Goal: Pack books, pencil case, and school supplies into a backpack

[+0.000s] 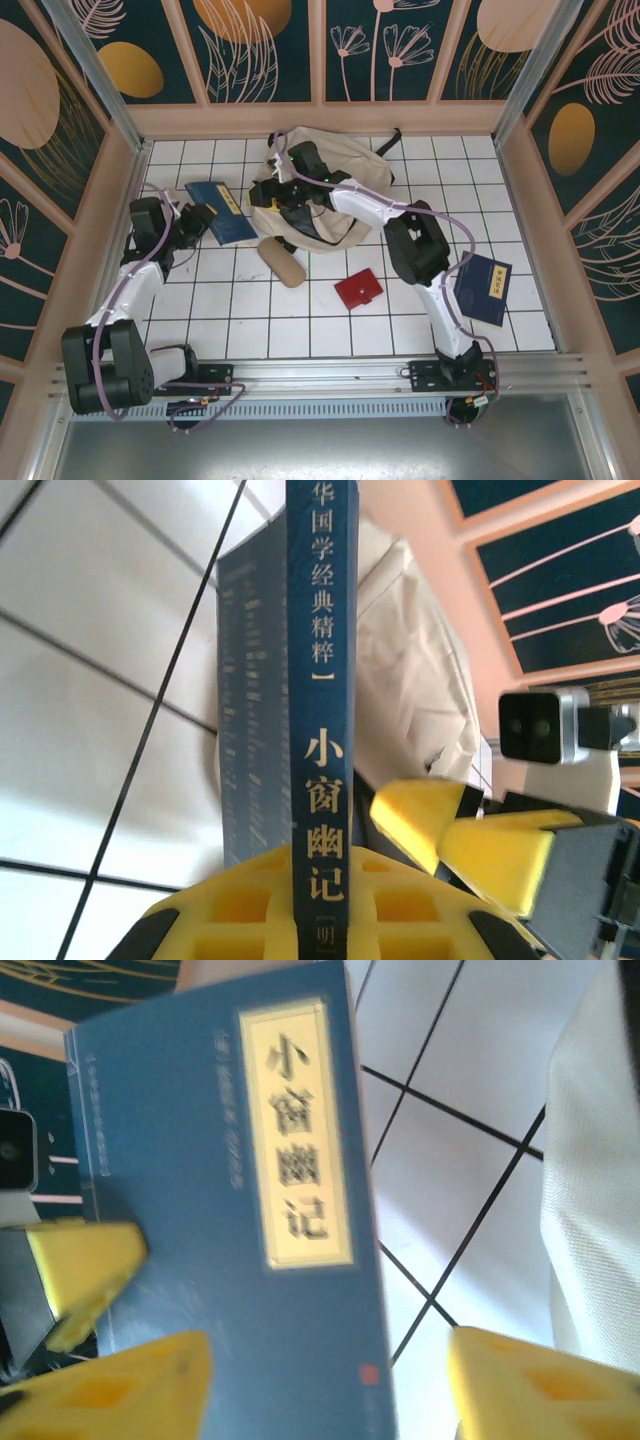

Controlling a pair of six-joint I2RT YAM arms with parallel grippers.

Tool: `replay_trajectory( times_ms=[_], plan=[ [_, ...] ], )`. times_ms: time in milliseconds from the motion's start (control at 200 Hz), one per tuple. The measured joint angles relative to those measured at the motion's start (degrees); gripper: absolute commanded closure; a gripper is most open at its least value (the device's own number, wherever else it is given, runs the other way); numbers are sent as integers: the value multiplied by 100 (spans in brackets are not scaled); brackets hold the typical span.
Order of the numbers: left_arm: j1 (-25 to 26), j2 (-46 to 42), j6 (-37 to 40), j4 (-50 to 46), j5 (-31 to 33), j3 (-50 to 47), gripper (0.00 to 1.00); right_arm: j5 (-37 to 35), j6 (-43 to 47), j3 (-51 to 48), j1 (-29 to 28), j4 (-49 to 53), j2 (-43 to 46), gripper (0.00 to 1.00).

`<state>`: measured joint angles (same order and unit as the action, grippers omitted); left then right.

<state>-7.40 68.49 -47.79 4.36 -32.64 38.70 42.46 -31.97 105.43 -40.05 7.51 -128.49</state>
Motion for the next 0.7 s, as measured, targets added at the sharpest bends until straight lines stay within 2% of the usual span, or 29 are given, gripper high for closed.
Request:
replay_trajectory(
  times_ms=[170,315,380,701],
  plan=[
    [9,-181,219,-251,-136,713,100,-52,90,-616,295,-415,852,15],
    [160,-131,68,-46,-538,1073,100,352,-116,-1025,645,-1108,1287,8],
    [319,-50,-57,90,-697,1172,100,522,-195,-1047,756,-1305,1320,1],
    [1014,686,-796,1075,-1360,1722,100,1239,-352,-1023,809,-1569,1320,1]
  ],
)
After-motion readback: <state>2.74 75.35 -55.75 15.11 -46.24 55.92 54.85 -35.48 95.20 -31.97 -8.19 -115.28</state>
